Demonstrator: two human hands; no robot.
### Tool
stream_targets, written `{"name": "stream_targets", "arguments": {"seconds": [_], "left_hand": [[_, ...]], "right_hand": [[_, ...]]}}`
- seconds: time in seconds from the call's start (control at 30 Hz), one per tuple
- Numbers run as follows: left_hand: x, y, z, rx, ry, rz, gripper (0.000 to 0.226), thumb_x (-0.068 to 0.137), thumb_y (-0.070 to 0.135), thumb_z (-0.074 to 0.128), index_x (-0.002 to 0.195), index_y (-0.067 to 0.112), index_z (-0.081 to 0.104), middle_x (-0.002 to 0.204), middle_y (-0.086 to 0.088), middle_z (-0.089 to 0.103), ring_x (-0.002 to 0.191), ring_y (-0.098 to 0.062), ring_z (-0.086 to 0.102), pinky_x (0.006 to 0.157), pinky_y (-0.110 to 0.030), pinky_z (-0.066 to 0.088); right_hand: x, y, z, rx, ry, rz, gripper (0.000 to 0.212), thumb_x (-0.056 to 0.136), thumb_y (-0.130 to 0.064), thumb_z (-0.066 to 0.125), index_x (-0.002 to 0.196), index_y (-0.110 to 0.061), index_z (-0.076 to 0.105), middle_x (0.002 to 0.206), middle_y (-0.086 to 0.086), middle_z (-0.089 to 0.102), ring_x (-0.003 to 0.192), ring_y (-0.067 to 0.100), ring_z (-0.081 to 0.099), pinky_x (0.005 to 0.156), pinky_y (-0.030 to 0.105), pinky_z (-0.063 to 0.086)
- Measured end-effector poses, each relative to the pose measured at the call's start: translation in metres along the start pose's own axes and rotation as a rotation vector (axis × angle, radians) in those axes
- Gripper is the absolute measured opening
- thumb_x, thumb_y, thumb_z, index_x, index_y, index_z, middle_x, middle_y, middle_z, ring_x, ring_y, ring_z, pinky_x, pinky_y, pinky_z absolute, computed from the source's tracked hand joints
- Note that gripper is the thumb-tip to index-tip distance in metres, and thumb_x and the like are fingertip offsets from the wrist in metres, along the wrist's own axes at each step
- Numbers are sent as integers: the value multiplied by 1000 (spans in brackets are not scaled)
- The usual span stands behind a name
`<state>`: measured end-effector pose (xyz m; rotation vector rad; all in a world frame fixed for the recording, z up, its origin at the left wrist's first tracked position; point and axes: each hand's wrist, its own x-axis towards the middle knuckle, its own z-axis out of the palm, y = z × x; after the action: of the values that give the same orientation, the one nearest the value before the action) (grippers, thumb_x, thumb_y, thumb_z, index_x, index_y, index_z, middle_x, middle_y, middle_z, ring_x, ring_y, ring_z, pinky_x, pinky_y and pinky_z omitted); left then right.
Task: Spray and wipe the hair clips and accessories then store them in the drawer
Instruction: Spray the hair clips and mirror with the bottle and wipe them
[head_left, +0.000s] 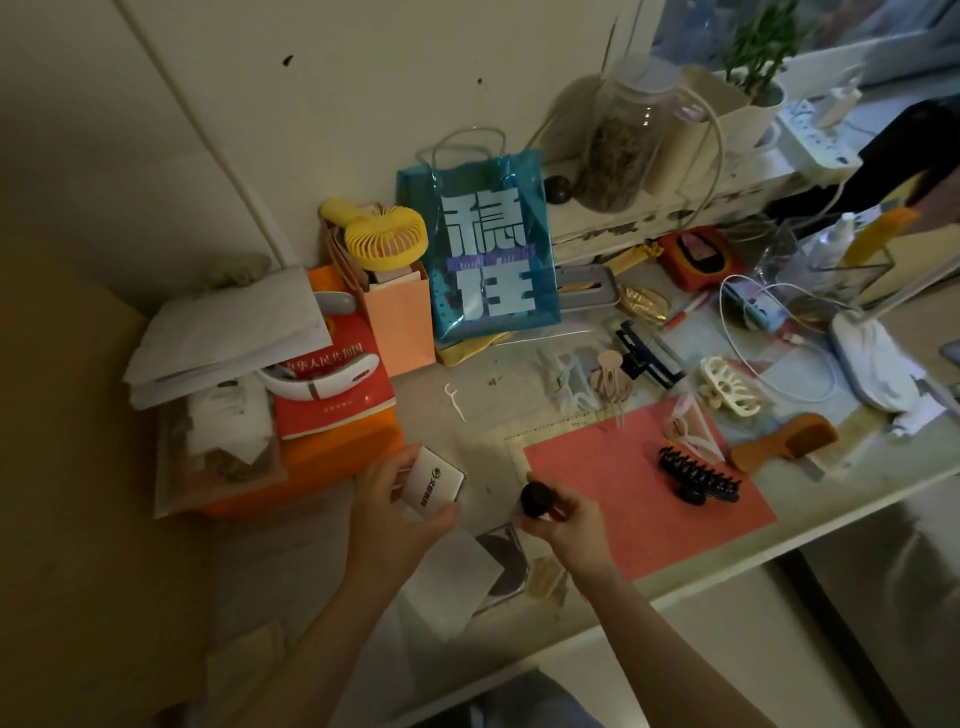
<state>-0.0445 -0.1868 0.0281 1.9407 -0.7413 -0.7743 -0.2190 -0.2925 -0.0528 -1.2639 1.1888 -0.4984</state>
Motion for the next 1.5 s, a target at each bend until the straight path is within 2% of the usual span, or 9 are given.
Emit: {"name": "stream_targets", "arguments": {"seconds": [0.13,0.33,0.5,0.6,0.9,1.03,1.3,1.4,1.5], "left_hand": [[-5,3,0,-12,-17,32,59,68,13,81,117,28,51,112,2,53,99,-13,56,60,-9,50],[-12,13,-3,-58,-52,60,59,68,8,81,116,26,52,108,5,54,99,-10,56,66,-4,47],[-13,24,-9,-57,-101,89,60,68,9,81,117,29,52,107,14,55,99,-9,57,64,-5,49],[-16,35,-12,-72,-160,132,61,67,10,82,116,34,53,111,16,55,104,-7,57,71,-12,51],[-25,74,-17,18,-371,320,70,62,15,85,113,43,48,108,46,49,108,22,46,84,1,39],[-27,81,-20,1,-412,350,70,51,43,78,116,38,50,115,36,51,114,13,48,91,-2,39],[-22,83,-26,-74,-469,279,69,59,45,81,122,37,53,126,26,55,121,5,49,99,-14,42],[-19,87,-26,-156,-420,189,74,52,64,74,118,37,56,124,17,59,117,1,55,91,-16,48],[-18,94,-21,-126,-412,166,69,64,55,71,124,26,55,126,10,59,108,2,58,83,-8,47]], "right_hand": [[-2,0,-3,-16,-13,24,59,64,2,81,114,-22,64,111,-5,68,109,14,60,101,38,46],[-22,-22,-26,-31,-116,58,102,51,-28,88,141,-20,39,136,-10,46,127,12,42,105,34,36],[-53,-68,-45,-17,44,-114,65,63,-38,76,123,-27,56,114,-9,63,105,6,58,86,28,49],[-67,-95,-35,118,-59,-66,37,75,-37,65,110,-26,64,108,0,69,96,11,65,81,27,54],[-77,-132,-6,367,-489,220,56,80,-50,56,111,-5,65,109,18,63,91,26,61,93,42,48],[-77,-135,-5,431,-544,241,47,81,-42,61,108,-3,67,107,18,62,80,20,64,88,37,52],[-76,-136,-14,494,-558,92,37,84,-20,63,113,2,62,92,10,67,80,14,65,71,22,55],[-76,-137,-18,450,-541,13,31,89,-4,54,118,6,57,82,2,69,65,5,64,56,14,49],[-73,-137,-20,357,-518,-71,30,85,2,61,115,-3,61,95,7,69,75,9,67,63,15,50]]}}
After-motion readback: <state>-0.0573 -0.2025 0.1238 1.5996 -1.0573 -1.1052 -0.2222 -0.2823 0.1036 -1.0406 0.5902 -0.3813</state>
